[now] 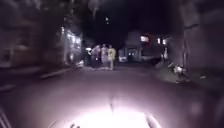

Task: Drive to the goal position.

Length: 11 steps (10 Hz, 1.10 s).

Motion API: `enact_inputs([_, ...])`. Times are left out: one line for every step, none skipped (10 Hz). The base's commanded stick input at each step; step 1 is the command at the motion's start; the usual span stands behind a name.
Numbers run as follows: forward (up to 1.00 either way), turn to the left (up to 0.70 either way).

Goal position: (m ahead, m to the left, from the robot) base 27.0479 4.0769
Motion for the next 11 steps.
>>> enact_inputs([1.00,-0.27])
enact_inputs([1.00,-0.27])
enact_inputs([1.00,-0.27])
enact_inputs([1.00,0.00])
enact_inputs([1.00,0.00])
enact_inputs([1.00,0.00])
enact_inputs([1.00,0.00])
enact_inputs([1.00,0.00])
enact_inputs([1.00,0.00])
enact_inputs([1.00,0.00])
enact_inputs([1.00,-0.08])
